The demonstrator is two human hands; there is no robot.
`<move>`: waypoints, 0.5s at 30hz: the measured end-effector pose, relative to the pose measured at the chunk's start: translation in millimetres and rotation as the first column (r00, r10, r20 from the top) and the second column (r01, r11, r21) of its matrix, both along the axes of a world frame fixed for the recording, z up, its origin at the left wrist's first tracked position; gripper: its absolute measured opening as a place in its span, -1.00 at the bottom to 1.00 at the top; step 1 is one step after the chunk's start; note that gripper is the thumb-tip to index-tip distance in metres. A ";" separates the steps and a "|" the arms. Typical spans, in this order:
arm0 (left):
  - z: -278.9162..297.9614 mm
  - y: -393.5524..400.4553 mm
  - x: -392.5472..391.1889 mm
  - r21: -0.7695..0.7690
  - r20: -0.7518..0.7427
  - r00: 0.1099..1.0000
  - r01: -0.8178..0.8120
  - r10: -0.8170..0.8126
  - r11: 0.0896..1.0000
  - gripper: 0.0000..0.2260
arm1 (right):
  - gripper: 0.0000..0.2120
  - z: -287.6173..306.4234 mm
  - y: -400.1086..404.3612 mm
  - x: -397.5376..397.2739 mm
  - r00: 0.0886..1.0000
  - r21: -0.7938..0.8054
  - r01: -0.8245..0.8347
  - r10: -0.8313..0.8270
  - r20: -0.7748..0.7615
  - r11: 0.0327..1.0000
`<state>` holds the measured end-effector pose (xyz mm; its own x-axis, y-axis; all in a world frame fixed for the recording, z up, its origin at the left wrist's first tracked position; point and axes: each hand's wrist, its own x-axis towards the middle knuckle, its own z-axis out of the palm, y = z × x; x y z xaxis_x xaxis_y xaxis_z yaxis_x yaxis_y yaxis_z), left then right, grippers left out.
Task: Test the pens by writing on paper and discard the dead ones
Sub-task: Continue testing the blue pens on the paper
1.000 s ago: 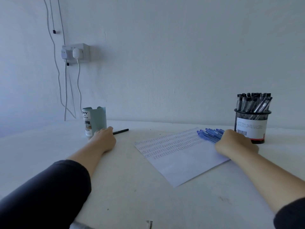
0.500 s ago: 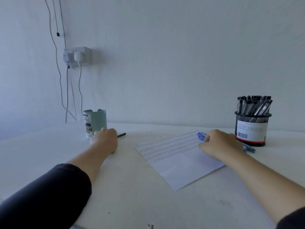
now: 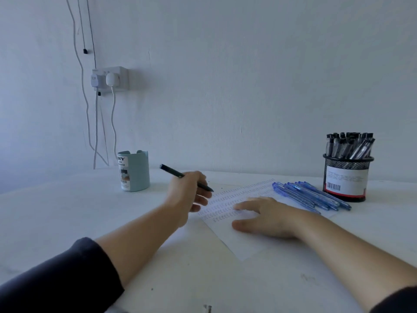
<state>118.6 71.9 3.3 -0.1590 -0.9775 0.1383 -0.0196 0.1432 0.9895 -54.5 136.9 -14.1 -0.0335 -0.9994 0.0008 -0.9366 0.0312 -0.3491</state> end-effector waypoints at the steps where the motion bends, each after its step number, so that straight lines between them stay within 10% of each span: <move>1: -3.4 1.2 -2.0 -0.008 0.057 0.998 0.004 -0.003 1.000 -0.89 | -0.40 -0.8 -0.4 -0.5 1.000 0.012 -0.001 0.001 0.004 1.000; 15: -18.3 -5.2 -12.0 -0.222 0.394 0.906 -0.070 0.155 0.973 -0.82 | -0.37 -1.5 -2.1 -2.7 0.999 0.018 -0.015 0.016 -0.036 1.000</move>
